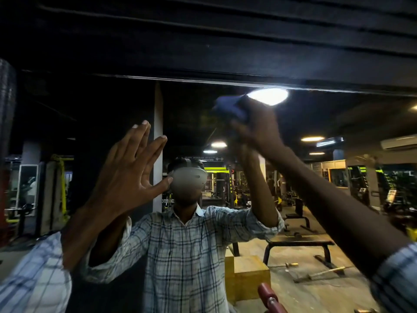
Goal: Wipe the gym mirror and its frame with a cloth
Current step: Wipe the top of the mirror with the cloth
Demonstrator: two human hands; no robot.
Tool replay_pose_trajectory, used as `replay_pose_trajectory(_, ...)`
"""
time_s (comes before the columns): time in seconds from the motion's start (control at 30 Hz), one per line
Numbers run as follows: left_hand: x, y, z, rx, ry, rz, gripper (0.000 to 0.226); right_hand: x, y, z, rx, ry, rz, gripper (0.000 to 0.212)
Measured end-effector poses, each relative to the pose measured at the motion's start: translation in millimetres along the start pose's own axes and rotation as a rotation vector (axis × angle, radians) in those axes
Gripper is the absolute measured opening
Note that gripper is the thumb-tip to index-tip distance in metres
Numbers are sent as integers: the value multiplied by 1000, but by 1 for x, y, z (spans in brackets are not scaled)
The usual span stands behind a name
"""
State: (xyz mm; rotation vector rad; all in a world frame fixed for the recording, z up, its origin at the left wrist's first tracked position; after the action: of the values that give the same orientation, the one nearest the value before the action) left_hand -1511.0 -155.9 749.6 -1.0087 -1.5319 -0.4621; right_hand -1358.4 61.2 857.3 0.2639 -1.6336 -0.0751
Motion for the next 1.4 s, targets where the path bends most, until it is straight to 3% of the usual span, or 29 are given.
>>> replay_pose_trajectory(0.07, 0, -1, 0, -5, 7, 2, 98, -15, -44, 26, -1, -241, -235, 30)
replay_pose_trajectory(0.1, -1, -1, 0, -10, 8, 7, 98, -12, -45, 25, -19, -276, -256, 29)
replay_pose_trajectory(0.2, -6, -4, -2, -26, 0, 6, 96, 7, -1, -8, -2, -58, -6, 32)
replay_pose_trajectory(0.27, -9, -5, -1, -29, -5, 3, 95, -7, 6, -15, 22, 50, 61, 28)
replay_pose_trajectory(0.3, -11, -7, -1, -32, -10, 2, 95, -20, -12, -4, 42, -13, 2, 25)
replay_pose_trajectory(0.4, -14, -10, -3, -36, -8, 6, 95, -82, -70, 51, 59, -430, -251, 21)
replay_pose_trajectory(0.43, -15, -11, -4, -33, -6, 5, 95, -91, -71, 55, 48, -478, -267, 22)
replay_pose_trajectory(0.63, -16, -10, -2, -28, -42, -25, 96, -81, -5, -11, 59, 83, 177, 13)
replay_pose_trajectory(0.67, -16, -10, -3, -28, -42, -27, 96, -86, -16, -2, 54, 55, 153, 11)
replay_pose_trajectory(0.77, -15, -10, -4, -5, -61, -14, 97, -96, -57, 47, 78, -329, -95, 20)
replay_pose_trajectory(0.8, -14, -11, -3, 6, -72, -11, 98, -90, -57, 48, 65, -380, -130, 22)
replay_pose_trajectory(0.83, -14, -13, -4, 13, -81, -11, 98, -76, -48, 39, 59, -329, -113, 20)
replay_pose_trajectory(0.93, -12, -13, -4, 14, -92, -21, 100, -52, -5, -12, 84, 65, 152, 16)
replay_pose_trajectory(0.97, -11, -12, -5, 12, -89, -25, 100, -55, -5, -12, 67, 96, 183, 19)
replay_pose_trajectory(1.1, -9, -12, -4, 19, -81, -32, 101, -72, -60, 49, 75, -308, -123, 23)
replay_pose_trajectory(1.17, -9, -12, -4, 18, -83, -34, 101, -53, -46, 38, 86, -226, -98, 18)
replay_pose_trajectory(1.23, -8, -10, -3, 12, -88, -37, 101, -35, -13, 7, 102, 20, 100, 12)
replay_pose_trajectory(1.3, -8, -10, -3, 6, -91, -48, 101, -38, -6, 2, 105, 134, 208, 12)
replay_pose_trajectory(1.33, -8, -11, -4, 3, -92, -52, 101, -40, -22, 12, 110, 86, 152, 14)
replay_pose_trajectory(1.4, -8, -12, -5, -3, -89, -54, 103, -53, -74, 53, 126, -204, -108, 20)
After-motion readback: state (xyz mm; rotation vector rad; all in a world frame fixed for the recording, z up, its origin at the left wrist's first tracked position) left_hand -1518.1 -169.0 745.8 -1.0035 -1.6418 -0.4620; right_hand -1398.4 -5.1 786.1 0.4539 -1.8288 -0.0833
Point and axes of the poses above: each hand's wrist, its own x-axis towards the middle knuckle, its own z-axis out of the palm, y = z × x, the point moved 10 cm from there along x, towards the middle knuckle, and after that the axes turned 5 degrees about -x, right-handed, at the moved point
